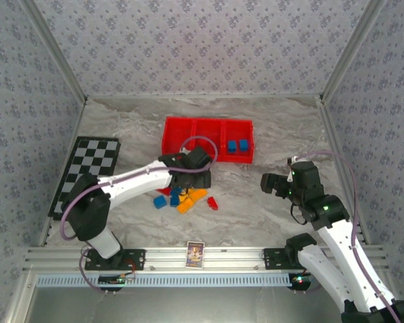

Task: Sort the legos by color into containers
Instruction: Pick up the lego from the middle-left of the table.

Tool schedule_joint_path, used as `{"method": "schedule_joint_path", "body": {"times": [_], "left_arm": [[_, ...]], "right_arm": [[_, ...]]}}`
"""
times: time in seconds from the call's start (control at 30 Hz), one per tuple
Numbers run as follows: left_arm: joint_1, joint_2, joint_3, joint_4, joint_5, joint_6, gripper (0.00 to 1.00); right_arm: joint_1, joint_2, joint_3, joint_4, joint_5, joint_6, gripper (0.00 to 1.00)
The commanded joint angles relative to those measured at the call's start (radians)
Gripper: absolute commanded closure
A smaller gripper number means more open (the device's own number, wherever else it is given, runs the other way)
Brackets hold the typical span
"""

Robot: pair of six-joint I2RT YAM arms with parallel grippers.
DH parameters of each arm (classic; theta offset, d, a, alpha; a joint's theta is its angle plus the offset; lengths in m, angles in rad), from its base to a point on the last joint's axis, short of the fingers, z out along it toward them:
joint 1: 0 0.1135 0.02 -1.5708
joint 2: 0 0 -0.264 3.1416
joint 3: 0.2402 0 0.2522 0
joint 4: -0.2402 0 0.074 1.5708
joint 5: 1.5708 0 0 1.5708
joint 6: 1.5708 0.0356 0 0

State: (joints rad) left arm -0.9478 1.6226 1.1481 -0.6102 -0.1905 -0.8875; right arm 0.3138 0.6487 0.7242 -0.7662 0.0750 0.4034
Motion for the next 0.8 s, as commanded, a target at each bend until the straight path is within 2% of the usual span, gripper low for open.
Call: {"method": "schedule_joint_path", "body": {"times": [0.0,0.13,0.3,0.43,0.63,0.77], "left_arm": [[-0.067,-0.025,-0.041,0.158,-0.024,-0.202,0.18],[-0.112,0.038,-0.026,0.2,0.003,-0.244,0.2],[-0.163,0.086,-0.013,0.191,-0.03,-0.343,0.21],[-0.182,0.093,-0.063,0.24,-0.043,-0.427,0.26],[-0.207,0.14,-0.078,0.265,-0.064,-0.526,0.28],[-0.209,0.181,-0.086,0.287,-0.071,-0.543,0.34]], "right_arm": [[0.0,-0.003,-0.005,0.005,0.005,0.009,0.0],[0.003,-0.004,-0.005,0.005,0.006,0.009,0.0],[0.007,-0.009,-0.003,0.002,0.006,0.01,0.0],[0.008,-0.012,-0.005,0.004,0.008,0.01,0.0],[0.008,-0.012,-0.006,0.007,0.008,0.009,0.0],[0.008,-0.012,-0.006,0.005,0.007,0.01,0.0]]}}
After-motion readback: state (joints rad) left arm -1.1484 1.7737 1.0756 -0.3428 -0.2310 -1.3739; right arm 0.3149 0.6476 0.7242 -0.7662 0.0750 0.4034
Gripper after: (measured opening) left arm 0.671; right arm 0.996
